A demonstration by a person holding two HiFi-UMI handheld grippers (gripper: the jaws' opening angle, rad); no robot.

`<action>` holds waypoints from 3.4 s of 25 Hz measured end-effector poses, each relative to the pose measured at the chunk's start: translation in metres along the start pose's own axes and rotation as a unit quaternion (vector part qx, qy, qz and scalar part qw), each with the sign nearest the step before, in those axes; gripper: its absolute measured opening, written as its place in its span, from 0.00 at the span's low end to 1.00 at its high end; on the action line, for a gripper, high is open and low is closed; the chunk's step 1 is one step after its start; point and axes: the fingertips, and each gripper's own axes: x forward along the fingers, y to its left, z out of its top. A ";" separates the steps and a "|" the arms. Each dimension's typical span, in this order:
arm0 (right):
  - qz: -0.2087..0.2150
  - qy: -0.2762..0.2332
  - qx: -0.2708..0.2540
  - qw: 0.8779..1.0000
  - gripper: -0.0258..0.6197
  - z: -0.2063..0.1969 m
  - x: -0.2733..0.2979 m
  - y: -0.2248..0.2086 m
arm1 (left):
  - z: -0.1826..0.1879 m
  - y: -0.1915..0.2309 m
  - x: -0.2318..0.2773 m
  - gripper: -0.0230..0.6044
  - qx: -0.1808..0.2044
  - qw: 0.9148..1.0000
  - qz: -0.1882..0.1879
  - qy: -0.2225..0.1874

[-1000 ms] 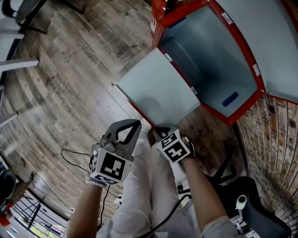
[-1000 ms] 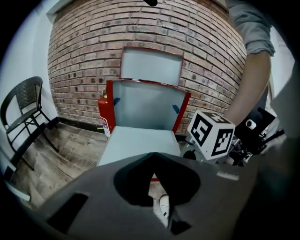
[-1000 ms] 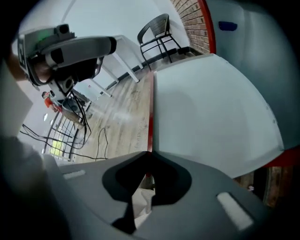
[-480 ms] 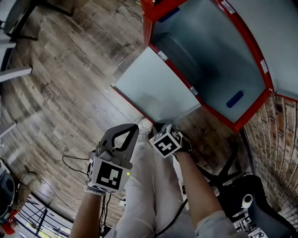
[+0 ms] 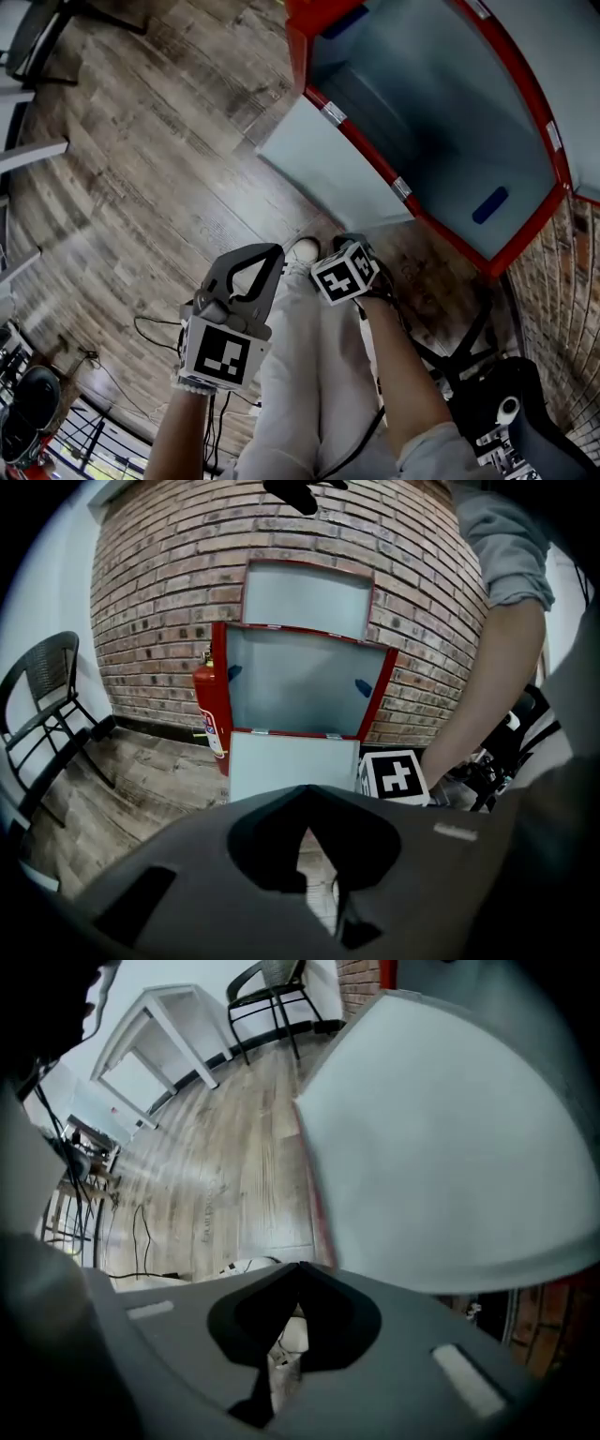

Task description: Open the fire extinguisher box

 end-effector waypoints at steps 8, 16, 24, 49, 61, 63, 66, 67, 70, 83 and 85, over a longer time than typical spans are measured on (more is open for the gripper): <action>0.017 -0.065 0.031 0.997 0.05 0.004 -0.047 -0.021 | 0.022 -0.012 -0.002 0.03 0.006 1.000 -0.008 -0.001; 0.031 -0.143 0.062 0.987 0.05 0.022 -0.140 -0.021 | 0.073 -0.029 -0.027 0.03 0.023 1.000 -0.009 -0.020; -0.010 -0.201 0.042 0.979 0.05 0.041 -0.268 -0.019 | 0.146 -0.046 -0.091 0.03 0.056 0.998 -0.015 -0.035; -0.109 -0.388 0.081 0.912 0.05 0.055 -0.585 -0.006 | 0.345 -0.081 -0.255 0.03 0.109 0.987 -0.001 -0.116; -0.151 -0.465 0.073 0.869 0.05 0.076 -0.702 -0.004 | 0.425 -0.073 -0.324 0.03 0.133 0.974 0.029 -0.181; -0.156 -0.474 0.071 0.863 0.05 0.080 -0.718 -0.001 | 0.434 -0.076 -0.335 0.03 0.140 0.972 0.023 -0.190; -0.162 -0.488 0.076 0.855 0.05 0.081 -0.739 -0.001 | 0.443 -0.079 -0.346 0.03 0.148 0.968 0.020 -0.201; -0.166 -0.492 0.076 0.851 0.05 0.082 -0.746 -0.002 | 0.448 -0.077 -0.349 0.03 0.148 0.967 0.022 -0.206; -0.177 -0.504 0.073 0.842 0.05 0.085 -0.765 -0.003 | 0.458 -0.072 -0.357 0.03 0.148 0.964 0.033 -0.219; -0.199 -0.535 0.047 0.820 0.05 0.077 -0.816 0.014 | 0.492 -0.066 -0.396 0.03 0.151 0.946 0.065 -0.279; -0.205 -0.534 0.040 0.819 0.05 0.078 -0.820 0.017 | 0.494 -0.066 -0.401 0.03 0.151 0.945 0.065 -0.282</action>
